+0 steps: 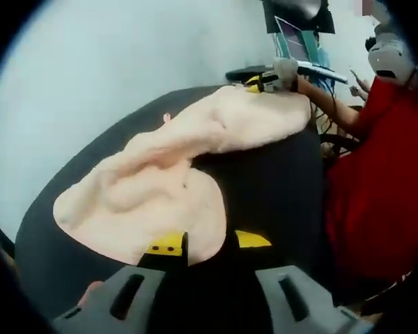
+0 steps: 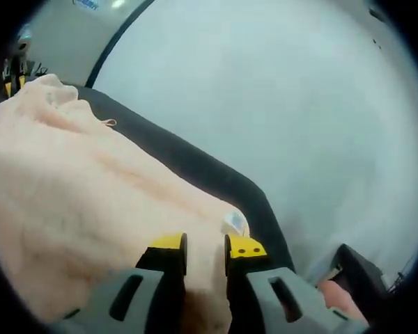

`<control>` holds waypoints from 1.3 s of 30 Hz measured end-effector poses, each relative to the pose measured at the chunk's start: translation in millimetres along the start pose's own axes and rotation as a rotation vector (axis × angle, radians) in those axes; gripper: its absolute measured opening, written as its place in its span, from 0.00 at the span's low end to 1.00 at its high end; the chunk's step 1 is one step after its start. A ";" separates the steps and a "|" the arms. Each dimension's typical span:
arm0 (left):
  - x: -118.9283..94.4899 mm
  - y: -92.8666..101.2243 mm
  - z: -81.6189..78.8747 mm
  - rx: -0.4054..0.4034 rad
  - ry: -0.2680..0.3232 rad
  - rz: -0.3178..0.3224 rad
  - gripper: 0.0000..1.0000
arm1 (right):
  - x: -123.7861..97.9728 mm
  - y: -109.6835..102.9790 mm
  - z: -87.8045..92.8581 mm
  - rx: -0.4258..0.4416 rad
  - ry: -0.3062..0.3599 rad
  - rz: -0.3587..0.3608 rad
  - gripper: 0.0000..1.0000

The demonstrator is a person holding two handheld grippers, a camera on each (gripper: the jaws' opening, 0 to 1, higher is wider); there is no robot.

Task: Fold the towel on the table until its edges align and the towel forms a compact rectangular stack.

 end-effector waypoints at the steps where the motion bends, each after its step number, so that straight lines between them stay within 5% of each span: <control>1: -0.8 0.1 0.2 0.008 -0.009 -0.005 0.09 | 0.1 0.0 0.1 -0.001 0.000 -0.001 0.19; 8: -40.0 -12.3 -7.7 0.013 0.083 -0.061 0.07 | -0.2 0.9 1.0 0.017 -0.002 -0.004 0.19; 12: -69.6 -13.4 -1.1 0.199 0.018 -0.060 0.06 | 0.2 0.7 1.6 0.023 -0.004 -0.002 0.19; 14: -84.2 -14.1 3.8 0.184 0.046 -0.027 0.06 | 0.0 0.9 1.7 0.031 -0.005 -0.003 0.19; 17: -101.2 -23.2 18.7 0.211 -0.023 -0.019 0.06 | -0.7 0.9 1.7 0.036 -0.005 -0.003 0.19; 19: -109.0 -22.6 27.0 0.218 -0.011 0.006 0.06 | -0.7 1.2 1.7 0.038 -0.005 -0.003 0.19; 25: -118.6 -23.8 53.1 0.192 -0.016 0.078 0.06 | -0.6 0.8 1.8 0.040 -0.006 -0.006 0.18; 35: -139.0 -33.8 75.6 0.166 0.009 0.012 0.06 | 0.0 1.9 2.6 0.069 -0.010 -0.012 0.18; 39: -134.4 -22.3 79.0 0.177 -0.015 0.022 0.07 | 0.5 3.0 3.3 0.069 -0.011 -0.011 0.18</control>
Point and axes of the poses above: the point that each gripper's makers call its tool centre point, and the gripper's own axes: x roughly forward along the fingers, y roughly to its right, z roughly out of its underside, the point moved 9 cm from there along -x, roughly backward along the fingers, and after that the axes turned 10 degrees about x, right-handed, at the moved point
